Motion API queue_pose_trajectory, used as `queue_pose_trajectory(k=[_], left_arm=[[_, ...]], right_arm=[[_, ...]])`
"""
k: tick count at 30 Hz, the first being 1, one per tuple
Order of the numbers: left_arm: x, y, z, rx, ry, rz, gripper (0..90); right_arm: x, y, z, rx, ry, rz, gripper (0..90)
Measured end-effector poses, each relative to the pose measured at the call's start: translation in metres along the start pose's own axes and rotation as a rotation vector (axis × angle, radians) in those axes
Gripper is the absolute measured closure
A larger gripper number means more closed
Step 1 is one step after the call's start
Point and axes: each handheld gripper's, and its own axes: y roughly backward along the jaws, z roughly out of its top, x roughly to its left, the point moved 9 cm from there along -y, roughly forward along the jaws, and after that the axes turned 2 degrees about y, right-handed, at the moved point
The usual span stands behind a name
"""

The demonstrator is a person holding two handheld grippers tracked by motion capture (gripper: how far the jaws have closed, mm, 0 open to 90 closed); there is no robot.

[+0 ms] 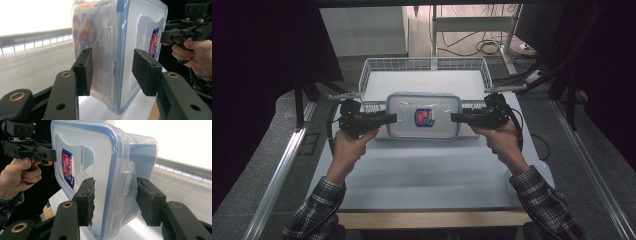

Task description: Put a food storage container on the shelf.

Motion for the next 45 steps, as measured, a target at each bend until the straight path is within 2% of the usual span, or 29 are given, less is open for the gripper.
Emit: queue_pose_trajectory(k=[1, 2, 16, 18, 24, 34, 39, 41, 42, 45], left_arm=[[0.000, 0.000, 0.000, 0.000, 0.000, 0.000, 52.4], [0.001, 0.000, 0.008, -0.015, 0.008, -0.008, 52.4], [0.006, -0.005, 0.052, -0.023, 0.009, -0.009, 52.5], [0.010, -0.007, 0.063, -0.027, 0.014, -0.009, 52.4], [0.019, -0.016, 0.078, -0.037, 0.033, -0.017, 52.4], [0.040, -0.032, 0.082, -0.032, 0.075, -0.007, 51.8], [0.043, -0.035, 0.085, -0.040, 0.078, 0.001, 51.3], [0.044, -0.035, 0.085, -0.049, 0.072, 0.008, 50.9], [0.044, -0.035, 0.085, -0.060, 0.047, 0.016, 50.6], [0.045, -0.036, 0.084, -0.076, 0.024, 0.022, 50.2]], right_arm=[[0.000, 0.000, 0.000, 0.000, 0.000, 0.000, 50.9], [-0.001, 0.001, 0.007, -0.004, -0.002, -0.002, 50.9], [-0.015, 0.002, 0.055, -0.033, -0.010, -0.018, 50.5], [-0.018, 0.001, 0.061, -0.034, -0.016, -0.019, 50.5], [-0.029, -0.002, 0.079, -0.047, -0.029, -0.038, 50.0], [-0.053, -0.017, 0.087, -0.045, -0.055, -0.061, 48.8], [-0.059, -0.022, 0.090, -0.050, -0.071, -0.064, 48.4], [-0.060, -0.022, 0.091, -0.052, -0.068, -0.066, 48.1], [-0.060, -0.023, 0.091, -0.055, -0.065, -0.065, 48.0], [-0.060, -0.023, 0.091, -0.060, -0.058, -0.077, 47.3]])
